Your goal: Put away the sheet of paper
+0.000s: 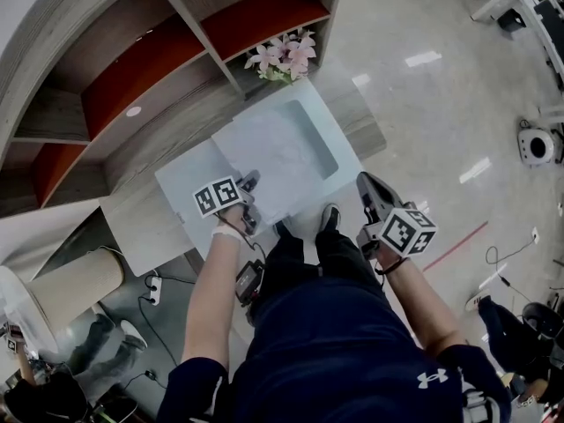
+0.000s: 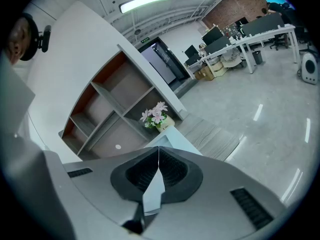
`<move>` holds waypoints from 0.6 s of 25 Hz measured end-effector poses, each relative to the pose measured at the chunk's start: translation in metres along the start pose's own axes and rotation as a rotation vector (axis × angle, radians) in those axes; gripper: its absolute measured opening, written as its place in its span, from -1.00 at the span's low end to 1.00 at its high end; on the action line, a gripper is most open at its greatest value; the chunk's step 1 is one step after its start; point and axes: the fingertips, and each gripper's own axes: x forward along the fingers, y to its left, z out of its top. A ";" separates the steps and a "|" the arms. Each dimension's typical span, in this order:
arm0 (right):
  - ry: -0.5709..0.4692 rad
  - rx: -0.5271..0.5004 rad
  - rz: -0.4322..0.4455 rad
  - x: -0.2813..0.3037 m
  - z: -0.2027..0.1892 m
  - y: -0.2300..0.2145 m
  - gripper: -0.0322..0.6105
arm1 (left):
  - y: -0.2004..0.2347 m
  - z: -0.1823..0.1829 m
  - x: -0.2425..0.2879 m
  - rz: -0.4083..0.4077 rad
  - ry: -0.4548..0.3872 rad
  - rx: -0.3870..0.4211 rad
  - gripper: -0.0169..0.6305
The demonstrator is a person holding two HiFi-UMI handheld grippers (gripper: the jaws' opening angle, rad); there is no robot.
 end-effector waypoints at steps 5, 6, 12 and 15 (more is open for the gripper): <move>-0.003 0.004 -0.009 -0.002 0.002 -0.003 -0.85 | -0.011 0.000 0.019 -0.016 0.005 -0.018 -0.89; -0.004 0.005 -0.012 -0.003 0.002 -0.004 -0.85 | -0.013 0.000 0.023 -0.019 0.006 -0.021 -0.89; -0.006 0.013 -0.030 -0.007 0.004 -0.016 -0.85 | -0.031 -0.003 0.048 -0.046 0.019 -0.008 -0.89; -0.006 0.014 -0.036 -0.009 0.006 -0.020 -0.85 | -0.040 -0.003 0.060 -0.057 0.036 0.013 -0.89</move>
